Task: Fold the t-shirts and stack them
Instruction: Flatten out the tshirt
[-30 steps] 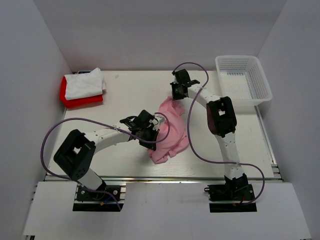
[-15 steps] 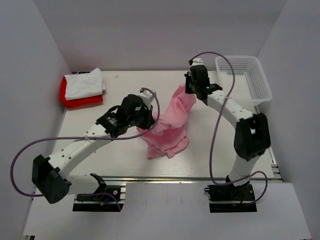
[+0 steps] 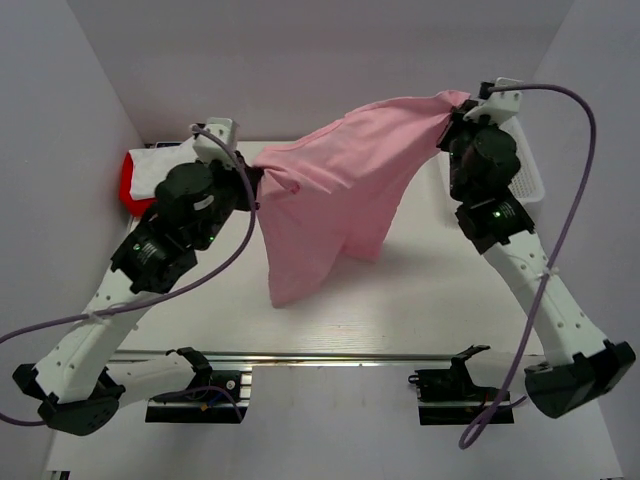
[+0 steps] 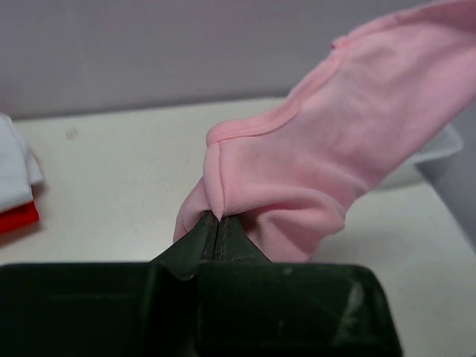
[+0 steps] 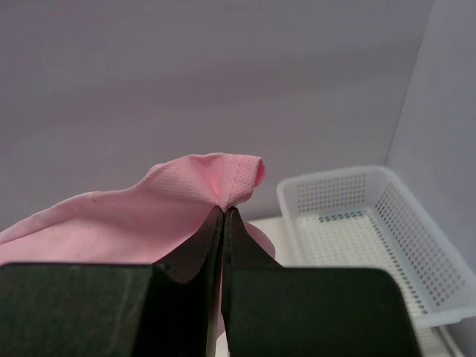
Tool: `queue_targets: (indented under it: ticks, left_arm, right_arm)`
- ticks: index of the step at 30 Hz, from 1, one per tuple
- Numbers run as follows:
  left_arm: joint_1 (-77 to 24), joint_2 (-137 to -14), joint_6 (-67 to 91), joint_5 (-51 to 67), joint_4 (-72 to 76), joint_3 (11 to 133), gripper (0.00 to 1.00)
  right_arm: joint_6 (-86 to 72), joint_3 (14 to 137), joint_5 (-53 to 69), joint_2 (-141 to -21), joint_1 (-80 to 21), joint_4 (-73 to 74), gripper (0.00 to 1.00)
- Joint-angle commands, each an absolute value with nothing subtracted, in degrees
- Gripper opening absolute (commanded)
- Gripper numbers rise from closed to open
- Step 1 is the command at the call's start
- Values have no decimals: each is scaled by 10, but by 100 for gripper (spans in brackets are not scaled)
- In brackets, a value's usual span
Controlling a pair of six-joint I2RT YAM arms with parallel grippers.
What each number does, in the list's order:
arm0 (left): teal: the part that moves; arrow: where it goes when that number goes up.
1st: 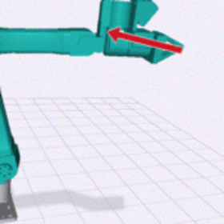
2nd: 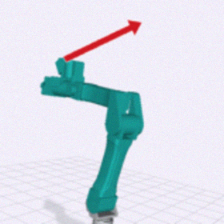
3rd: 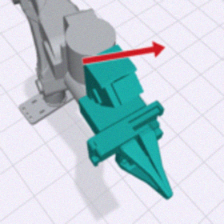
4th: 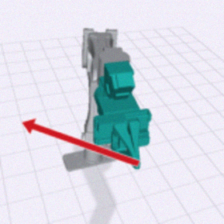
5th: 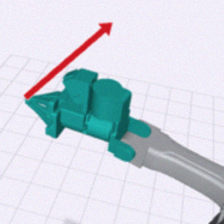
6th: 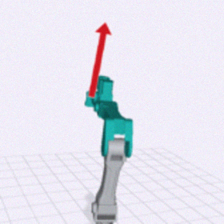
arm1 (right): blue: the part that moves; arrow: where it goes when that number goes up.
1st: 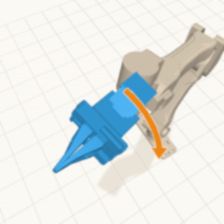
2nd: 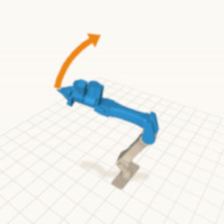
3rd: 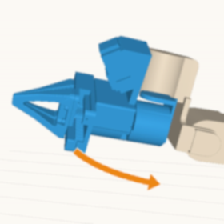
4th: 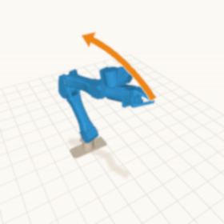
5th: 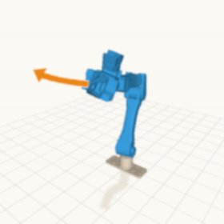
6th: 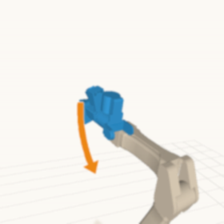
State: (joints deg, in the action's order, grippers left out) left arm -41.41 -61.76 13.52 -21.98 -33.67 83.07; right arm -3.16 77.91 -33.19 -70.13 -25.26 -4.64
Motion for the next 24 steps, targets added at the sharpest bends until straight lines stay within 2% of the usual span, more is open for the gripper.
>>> queue_targets:
  ticks: [1,6,16,24]
  left_arm:
    - [-413,-596,89,-241,-313,891,0]
    - [-413,-583,77,-240,-329,937,0]
    - [-408,-547,54,-20,-346,1021,0]
    - [-408,-547,61,50,-357,1065,0]
  right_arm:
    - [32,817,-370,-653,-251,-99,0]
    - [71,851,-365,-592,-251,-94,0]
    - [64,930,-254,-491,-252,-4,0]
    - [48,941,-192,-439,-252,28,0]
